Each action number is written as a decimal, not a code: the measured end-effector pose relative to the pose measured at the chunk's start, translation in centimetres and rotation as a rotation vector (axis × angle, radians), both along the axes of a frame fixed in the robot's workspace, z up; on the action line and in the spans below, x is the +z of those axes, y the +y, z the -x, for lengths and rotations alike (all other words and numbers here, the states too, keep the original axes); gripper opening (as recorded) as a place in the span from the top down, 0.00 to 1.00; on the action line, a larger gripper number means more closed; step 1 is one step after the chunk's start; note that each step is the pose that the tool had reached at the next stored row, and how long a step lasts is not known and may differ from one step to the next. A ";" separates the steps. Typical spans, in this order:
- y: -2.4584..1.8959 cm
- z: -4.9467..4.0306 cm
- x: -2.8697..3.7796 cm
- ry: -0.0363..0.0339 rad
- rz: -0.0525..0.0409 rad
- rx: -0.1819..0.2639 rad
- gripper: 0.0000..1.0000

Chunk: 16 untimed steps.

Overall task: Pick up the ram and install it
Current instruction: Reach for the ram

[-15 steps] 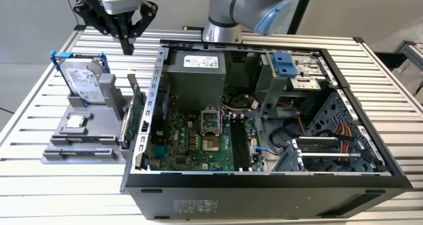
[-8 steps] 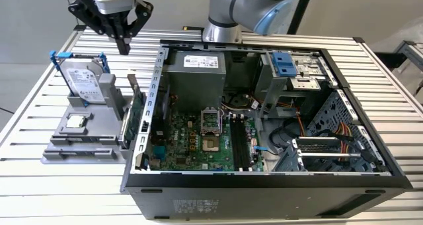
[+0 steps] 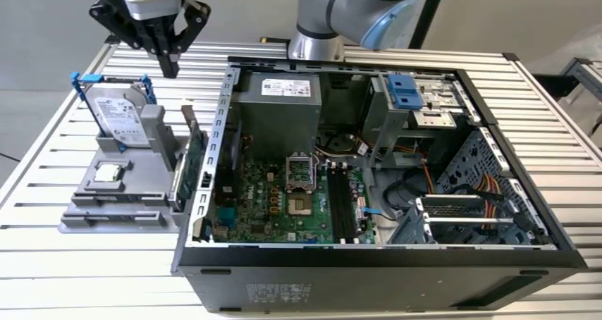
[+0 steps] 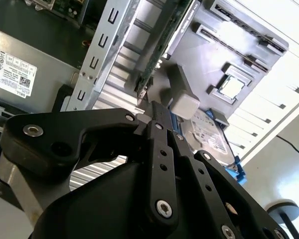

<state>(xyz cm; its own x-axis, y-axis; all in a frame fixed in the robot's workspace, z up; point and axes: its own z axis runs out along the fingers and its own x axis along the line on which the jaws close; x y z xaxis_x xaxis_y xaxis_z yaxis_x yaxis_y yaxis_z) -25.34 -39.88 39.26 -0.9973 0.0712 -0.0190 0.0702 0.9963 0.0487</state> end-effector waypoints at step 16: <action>0.00 1.87 0.00 0.0000 0.0000 0.000 1.00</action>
